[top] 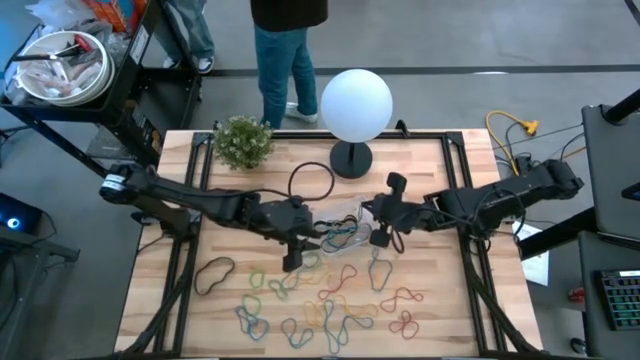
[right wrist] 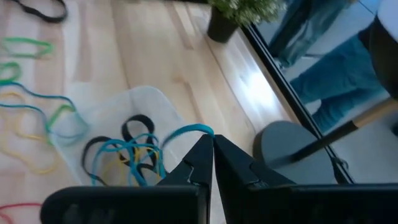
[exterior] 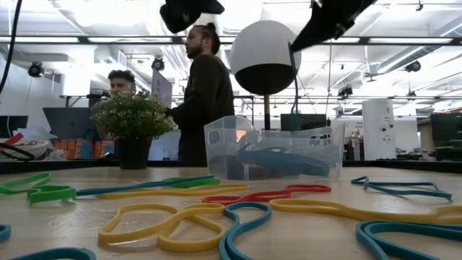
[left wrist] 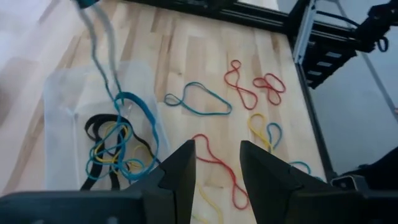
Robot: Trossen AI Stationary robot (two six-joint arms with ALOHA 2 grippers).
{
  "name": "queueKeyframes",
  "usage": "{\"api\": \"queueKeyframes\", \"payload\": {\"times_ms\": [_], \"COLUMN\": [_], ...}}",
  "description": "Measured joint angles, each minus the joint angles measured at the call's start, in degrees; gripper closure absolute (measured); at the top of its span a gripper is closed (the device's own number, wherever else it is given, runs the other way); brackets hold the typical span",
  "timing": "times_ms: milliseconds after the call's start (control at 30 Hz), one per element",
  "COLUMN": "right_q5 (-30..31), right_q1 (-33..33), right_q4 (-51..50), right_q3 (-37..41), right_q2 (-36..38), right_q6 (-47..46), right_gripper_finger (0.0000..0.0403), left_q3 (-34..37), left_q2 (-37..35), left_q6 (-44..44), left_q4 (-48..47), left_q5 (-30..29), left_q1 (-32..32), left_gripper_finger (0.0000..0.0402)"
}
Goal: Pick and place rubber bands into bin
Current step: Put the blue rubber band into the transparent bin
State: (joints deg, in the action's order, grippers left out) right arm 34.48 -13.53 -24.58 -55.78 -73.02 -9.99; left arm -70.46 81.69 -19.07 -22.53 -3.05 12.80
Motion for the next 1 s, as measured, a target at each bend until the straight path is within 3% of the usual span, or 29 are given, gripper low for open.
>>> {"api": "queueKeyframes", "payload": {"times_ms": [600,867,1000], "right_q5": [-3.58,-4.07,-8.56], "right_q1": [4.96,6.42,8.21], "right_q4": [5.24,5.27,5.24], "right_q3": [2.00,2.00,2.00], "right_q2": [-12.22,-13.12,-13.08], "right_q6": [0.40,0.55,1.05], "right_gripper_finger": [0.0394,0.0394,0.0394], "left_q3": [0.00,0.08,0.22], "left_q2": [-0.04,0.00,0.00], "left_q6": [-6.13,-10.62,-12.20], "left_q4": [-0.87,-5.63,-7.03], "left_q5": [0.05,-0.23,-0.36], "left_q1": [6.38,8.24,8.56], "left_gripper_finger": [0.0292,0.0292,0.0292]}}
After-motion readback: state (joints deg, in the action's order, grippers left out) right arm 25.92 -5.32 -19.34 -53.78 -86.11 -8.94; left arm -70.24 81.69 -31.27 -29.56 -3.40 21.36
